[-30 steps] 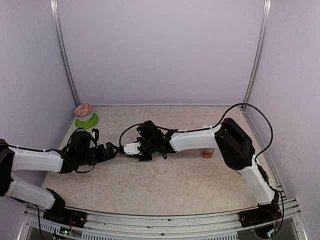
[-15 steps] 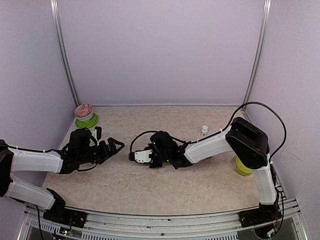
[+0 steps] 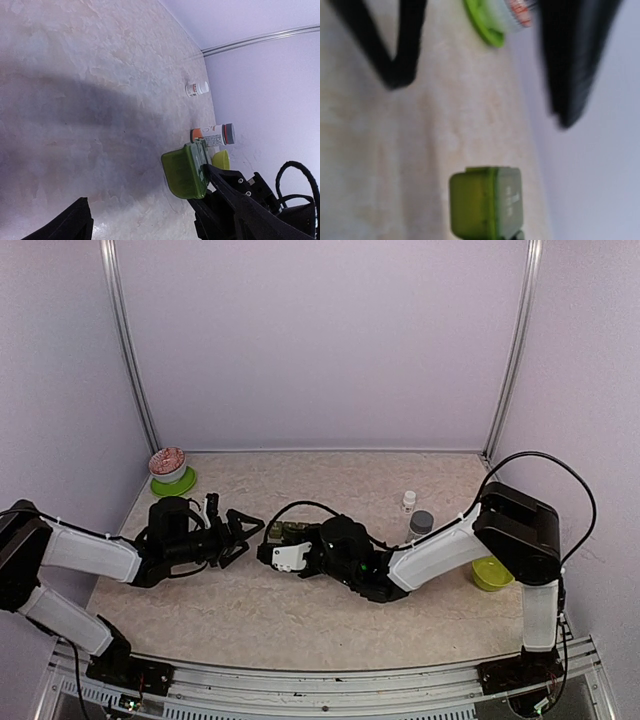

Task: Sort the pills into containers
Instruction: Pick up the pill container from the center of the board, then pass from the right arm to the left

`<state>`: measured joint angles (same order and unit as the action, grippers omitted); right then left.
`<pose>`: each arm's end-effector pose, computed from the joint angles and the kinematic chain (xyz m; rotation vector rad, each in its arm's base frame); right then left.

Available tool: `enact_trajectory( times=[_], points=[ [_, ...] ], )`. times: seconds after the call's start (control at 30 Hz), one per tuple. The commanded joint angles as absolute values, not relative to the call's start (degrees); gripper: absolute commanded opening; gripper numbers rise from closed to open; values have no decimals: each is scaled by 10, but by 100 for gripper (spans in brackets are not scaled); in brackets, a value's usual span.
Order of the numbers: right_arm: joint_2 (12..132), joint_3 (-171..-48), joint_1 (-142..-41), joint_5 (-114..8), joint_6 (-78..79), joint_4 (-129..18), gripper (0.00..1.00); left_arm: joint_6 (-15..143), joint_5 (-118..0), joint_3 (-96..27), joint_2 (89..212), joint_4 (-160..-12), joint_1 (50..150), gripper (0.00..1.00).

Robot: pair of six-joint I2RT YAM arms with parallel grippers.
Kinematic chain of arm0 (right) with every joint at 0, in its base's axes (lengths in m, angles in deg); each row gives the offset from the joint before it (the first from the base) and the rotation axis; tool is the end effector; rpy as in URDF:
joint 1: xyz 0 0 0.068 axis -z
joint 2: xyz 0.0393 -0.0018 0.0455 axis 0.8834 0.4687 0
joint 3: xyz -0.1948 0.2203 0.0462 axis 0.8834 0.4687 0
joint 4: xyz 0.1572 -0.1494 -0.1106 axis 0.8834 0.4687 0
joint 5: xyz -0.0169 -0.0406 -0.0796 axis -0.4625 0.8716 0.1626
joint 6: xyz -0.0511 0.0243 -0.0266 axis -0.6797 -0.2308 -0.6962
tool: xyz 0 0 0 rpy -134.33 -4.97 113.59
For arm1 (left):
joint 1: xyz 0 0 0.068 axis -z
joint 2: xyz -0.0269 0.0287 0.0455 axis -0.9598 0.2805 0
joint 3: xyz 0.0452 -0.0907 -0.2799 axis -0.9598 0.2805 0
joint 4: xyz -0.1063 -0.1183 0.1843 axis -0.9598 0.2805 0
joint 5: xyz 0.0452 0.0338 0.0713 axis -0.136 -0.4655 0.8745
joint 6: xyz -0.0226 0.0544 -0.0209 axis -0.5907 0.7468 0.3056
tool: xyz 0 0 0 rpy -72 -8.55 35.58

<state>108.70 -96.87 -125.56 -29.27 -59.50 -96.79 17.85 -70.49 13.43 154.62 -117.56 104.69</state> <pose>0.2125 0.3970 0.1893 -1.4345 1.1104 -0.1262 0.2115 -0.1456 0.2041 -0.2555 2.1639 -1.2978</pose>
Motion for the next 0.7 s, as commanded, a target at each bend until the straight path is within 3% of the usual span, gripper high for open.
enact_trajectory(
  times=[0.0, 0.67],
  points=[
    [1064, -948, -1270, -249, -622, -1056, 19, 136, -747, 125, 1575, -1275, 1052, 93],
    [1063, -947, -1287, -248, -632, -1055, 19, 78, -781, 105, 1658, -1388, 1061, 70]
  ],
)
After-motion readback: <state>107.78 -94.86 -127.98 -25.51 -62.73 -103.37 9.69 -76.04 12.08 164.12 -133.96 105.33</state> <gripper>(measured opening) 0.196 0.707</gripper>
